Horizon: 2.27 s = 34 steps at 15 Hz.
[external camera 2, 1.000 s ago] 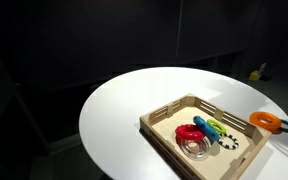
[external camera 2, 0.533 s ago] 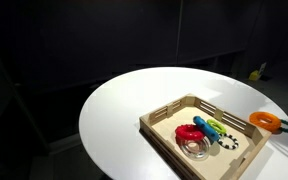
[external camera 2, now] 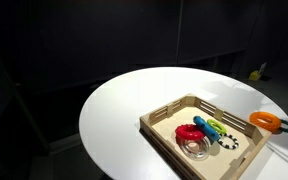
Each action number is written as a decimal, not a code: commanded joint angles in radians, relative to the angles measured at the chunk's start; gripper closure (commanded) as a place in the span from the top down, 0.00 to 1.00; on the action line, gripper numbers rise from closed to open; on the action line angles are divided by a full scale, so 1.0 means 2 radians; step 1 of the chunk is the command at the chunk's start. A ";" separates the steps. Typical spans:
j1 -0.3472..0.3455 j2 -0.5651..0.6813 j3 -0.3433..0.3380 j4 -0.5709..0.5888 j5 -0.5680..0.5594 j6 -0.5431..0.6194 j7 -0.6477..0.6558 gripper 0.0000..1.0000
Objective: Move the orange ring from the table to the tray
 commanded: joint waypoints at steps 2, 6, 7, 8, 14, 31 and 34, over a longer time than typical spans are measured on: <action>-0.003 0.017 0.002 -0.029 0.016 0.018 0.033 1.00; -0.004 0.033 0.005 -0.068 0.018 0.067 0.066 1.00; -0.003 0.039 0.006 -0.077 0.020 0.083 0.072 1.00; -0.004 0.047 0.010 -0.086 0.017 0.099 0.081 1.00; -0.005 0.104 0.026 -0.107 0.015 0.174 0.113 1.00; 0.000 0.196 0.038 -0.095 0.009 0.239 0.126 0.16; 0.003 0.187 0.042 -0.088 0.014 0.231 0.129 0.05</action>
